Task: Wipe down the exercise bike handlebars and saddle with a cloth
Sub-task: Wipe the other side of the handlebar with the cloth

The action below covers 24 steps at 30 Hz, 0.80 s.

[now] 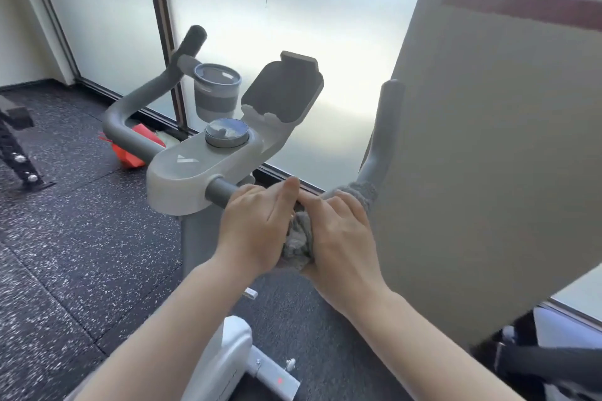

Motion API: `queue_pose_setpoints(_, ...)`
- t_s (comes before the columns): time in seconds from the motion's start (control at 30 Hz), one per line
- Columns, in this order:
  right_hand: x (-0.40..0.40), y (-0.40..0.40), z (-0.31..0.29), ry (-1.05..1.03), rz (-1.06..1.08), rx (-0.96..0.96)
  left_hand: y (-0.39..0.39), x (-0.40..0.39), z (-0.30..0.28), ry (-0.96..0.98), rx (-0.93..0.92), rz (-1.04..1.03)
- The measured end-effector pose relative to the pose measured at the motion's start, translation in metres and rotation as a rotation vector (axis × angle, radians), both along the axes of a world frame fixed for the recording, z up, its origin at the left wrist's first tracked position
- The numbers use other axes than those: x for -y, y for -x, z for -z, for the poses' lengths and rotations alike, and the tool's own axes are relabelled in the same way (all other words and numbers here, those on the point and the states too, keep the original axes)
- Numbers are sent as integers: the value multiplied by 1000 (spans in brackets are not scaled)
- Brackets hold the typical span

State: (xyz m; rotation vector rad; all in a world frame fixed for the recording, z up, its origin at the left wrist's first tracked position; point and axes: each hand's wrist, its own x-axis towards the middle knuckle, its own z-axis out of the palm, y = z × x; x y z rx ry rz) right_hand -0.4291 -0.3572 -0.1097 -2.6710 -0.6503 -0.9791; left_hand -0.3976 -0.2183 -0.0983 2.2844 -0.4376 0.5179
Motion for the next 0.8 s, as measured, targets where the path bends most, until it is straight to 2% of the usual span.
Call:
queue_pose_setpoints(0.13,48,-19,-6,-47,-188,-78,2,5,-8,-11,-125,-14)
queue_pose_setpoints(0.23,79,-42,-12,-172,-130,-8,-5,13,-18,129,-289,13)
queue_pose_setpoints(0.33,70,-45,-6,-516,-49,-34,-11,37,-26,161,-317,24)
queue_pose_setpoints(0.4,40,-25,8,-898,-12,-128,-12,49,-25,123,-314,-1)
queue_pose_setpoints(0.53,-26,24,27,-1562,-139,-468,-7,54,-19,-52,-258,-101)
queue_pose_setpoints(0.57,-29,23,26,-1631,-122,-533,-5,54,-19,-55,-248,-111)
queue_pose_setpoints(0.63,-17,6,17,-1653,-49,-491,-3,54,-21,-84,-242,-127)
queue_pose_setpoints(0.73,15,-32,-19,-1914,35,-453,-1,56,-20,-197,-217,-159)
queue_pose_setpoints(0.8,29,-51,-38,-1971,66,-488,2,59,-21,-230,-213,-184)
